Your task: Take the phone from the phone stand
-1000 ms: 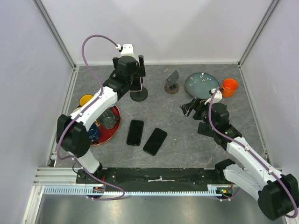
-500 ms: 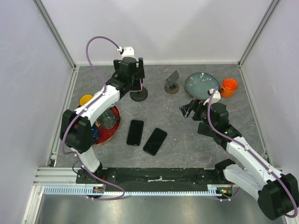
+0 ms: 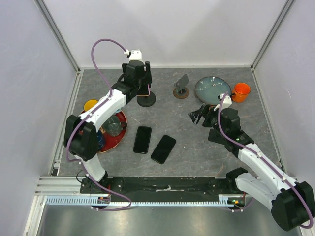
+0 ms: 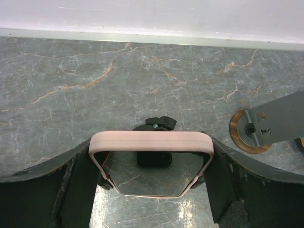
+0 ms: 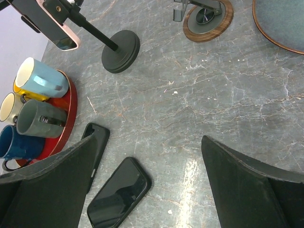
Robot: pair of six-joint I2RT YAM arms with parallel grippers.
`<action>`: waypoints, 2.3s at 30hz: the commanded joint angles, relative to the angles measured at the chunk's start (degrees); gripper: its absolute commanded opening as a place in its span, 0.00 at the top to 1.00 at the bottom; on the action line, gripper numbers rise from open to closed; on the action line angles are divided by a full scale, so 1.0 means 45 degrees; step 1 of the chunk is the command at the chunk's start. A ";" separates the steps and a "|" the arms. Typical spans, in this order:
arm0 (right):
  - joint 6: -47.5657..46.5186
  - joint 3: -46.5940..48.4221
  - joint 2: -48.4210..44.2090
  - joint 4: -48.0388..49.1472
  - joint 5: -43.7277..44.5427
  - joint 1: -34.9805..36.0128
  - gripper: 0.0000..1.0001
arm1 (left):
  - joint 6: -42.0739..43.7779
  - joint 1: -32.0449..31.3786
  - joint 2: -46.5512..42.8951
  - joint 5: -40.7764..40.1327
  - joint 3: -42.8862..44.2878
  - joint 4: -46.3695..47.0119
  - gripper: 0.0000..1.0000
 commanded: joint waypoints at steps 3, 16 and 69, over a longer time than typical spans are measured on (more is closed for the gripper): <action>-0.0286 0.0039 -0.0107 0.0144 -0.0110 0.0043 0.02 | -0.0328 -0.0044 -0.0499 0.1267 0.0151 0.0179 0.43; -0.0930 0.0312 -0.0672 -0.0441 0.0104 0.0063 0.03 | 0.2074 -0.1860 -0.2023 0.4252 -0.0297 0.0687 0.85; -0.2728 -0.4609 0.3210 1.2075 -0.1185 0.1038 0.05 | 0.3755 -0.5005 -0.2551 0.8338 -0.1471 0.1234 0.87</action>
